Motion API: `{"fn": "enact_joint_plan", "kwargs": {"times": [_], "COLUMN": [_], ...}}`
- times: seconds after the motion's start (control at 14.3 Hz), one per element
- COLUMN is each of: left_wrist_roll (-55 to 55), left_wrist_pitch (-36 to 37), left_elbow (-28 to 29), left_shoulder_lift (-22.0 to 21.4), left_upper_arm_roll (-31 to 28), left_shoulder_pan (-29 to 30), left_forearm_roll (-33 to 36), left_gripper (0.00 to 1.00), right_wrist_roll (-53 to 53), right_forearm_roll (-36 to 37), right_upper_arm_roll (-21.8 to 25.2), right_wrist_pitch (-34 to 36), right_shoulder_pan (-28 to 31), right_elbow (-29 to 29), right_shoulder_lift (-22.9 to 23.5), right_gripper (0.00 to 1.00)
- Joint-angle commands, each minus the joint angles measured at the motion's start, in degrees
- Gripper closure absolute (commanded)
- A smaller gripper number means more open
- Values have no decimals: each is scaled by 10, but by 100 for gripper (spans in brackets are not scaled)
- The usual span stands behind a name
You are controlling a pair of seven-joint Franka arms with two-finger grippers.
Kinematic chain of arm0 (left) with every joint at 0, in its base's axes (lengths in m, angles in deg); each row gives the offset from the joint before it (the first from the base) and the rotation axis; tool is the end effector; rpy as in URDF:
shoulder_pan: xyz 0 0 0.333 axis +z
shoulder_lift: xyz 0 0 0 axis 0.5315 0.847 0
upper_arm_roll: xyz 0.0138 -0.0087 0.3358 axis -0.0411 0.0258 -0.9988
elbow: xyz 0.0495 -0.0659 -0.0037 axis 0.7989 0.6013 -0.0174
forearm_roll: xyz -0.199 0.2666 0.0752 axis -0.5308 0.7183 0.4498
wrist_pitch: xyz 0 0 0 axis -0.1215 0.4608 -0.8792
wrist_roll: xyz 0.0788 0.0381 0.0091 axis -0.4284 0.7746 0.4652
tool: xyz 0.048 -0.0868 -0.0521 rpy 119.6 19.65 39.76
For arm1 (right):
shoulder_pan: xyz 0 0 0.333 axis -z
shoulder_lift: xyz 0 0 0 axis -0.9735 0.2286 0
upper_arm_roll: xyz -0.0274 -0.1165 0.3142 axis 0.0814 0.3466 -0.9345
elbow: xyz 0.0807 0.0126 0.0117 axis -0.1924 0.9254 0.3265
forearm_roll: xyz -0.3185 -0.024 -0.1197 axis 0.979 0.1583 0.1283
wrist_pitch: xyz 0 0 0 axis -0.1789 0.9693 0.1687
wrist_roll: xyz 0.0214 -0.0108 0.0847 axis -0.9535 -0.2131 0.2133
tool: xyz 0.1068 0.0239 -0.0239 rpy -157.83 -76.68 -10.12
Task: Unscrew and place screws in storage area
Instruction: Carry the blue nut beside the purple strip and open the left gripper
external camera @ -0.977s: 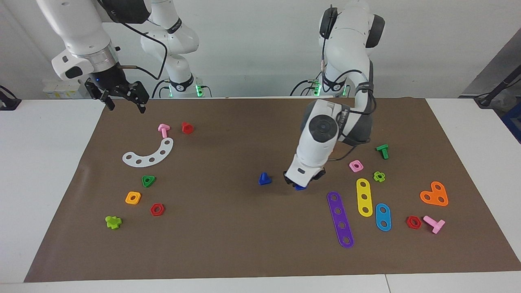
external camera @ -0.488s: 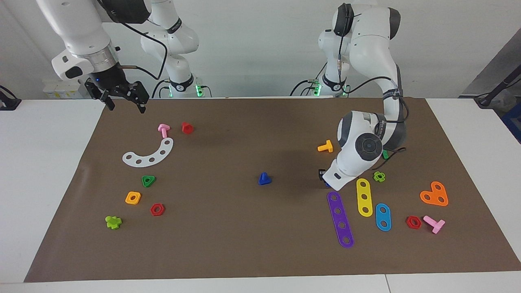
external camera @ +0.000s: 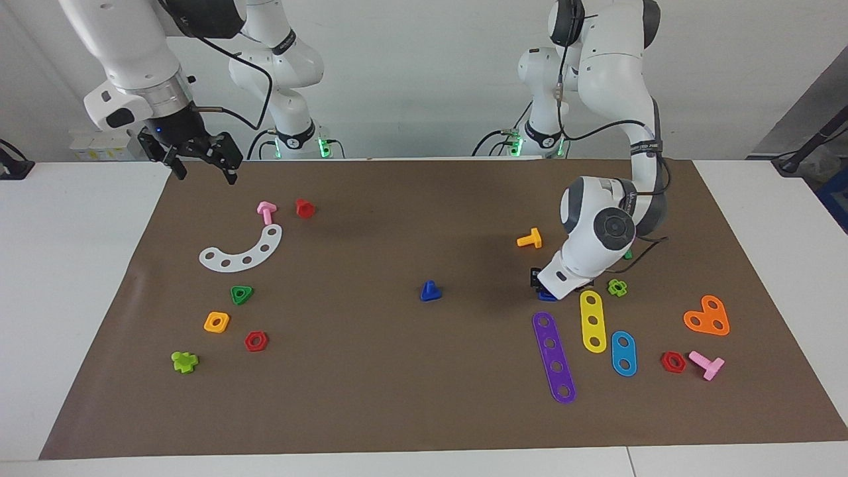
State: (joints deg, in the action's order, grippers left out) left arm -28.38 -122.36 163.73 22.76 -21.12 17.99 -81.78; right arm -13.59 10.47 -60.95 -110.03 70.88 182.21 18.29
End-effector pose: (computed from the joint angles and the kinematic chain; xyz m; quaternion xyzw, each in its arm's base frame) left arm 0.5942 -0.1513 0.3646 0.9921 -0.1026 -0.0703 0.0136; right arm 0.4863 -0.0002 0.6394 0.9973 -0.0731 -0.0033 0.0072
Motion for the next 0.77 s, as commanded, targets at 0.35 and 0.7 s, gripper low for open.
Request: {"fn": "enact_joint_plan", "kwargs": {"times": [0.35, 0.7], "left_wrist_roll": [-7, -9], "left_wrist_pitch": [173, 270], "left_elbow": [-161, -182], "left_shoulder_lift": [-60, -126], "left_upper_arm_roll": [-14, -5], "left_shoulder_pan": [70, 76], "left_forearm_roll": [-6, 73], "left_gripper": [0, 0], "right_wrist_roll": [17, 35], "right_forearm_roll": [-9, -11], "right_upper_arm_roll": [-1, -5], "right_wrist_pitch": [2, -34], "right_shoulder_pan": [3, -30], "right_elbow": [9, 21], "right_shoulder_lift": [-11, -7], "right_gripper": [0, 0]}}
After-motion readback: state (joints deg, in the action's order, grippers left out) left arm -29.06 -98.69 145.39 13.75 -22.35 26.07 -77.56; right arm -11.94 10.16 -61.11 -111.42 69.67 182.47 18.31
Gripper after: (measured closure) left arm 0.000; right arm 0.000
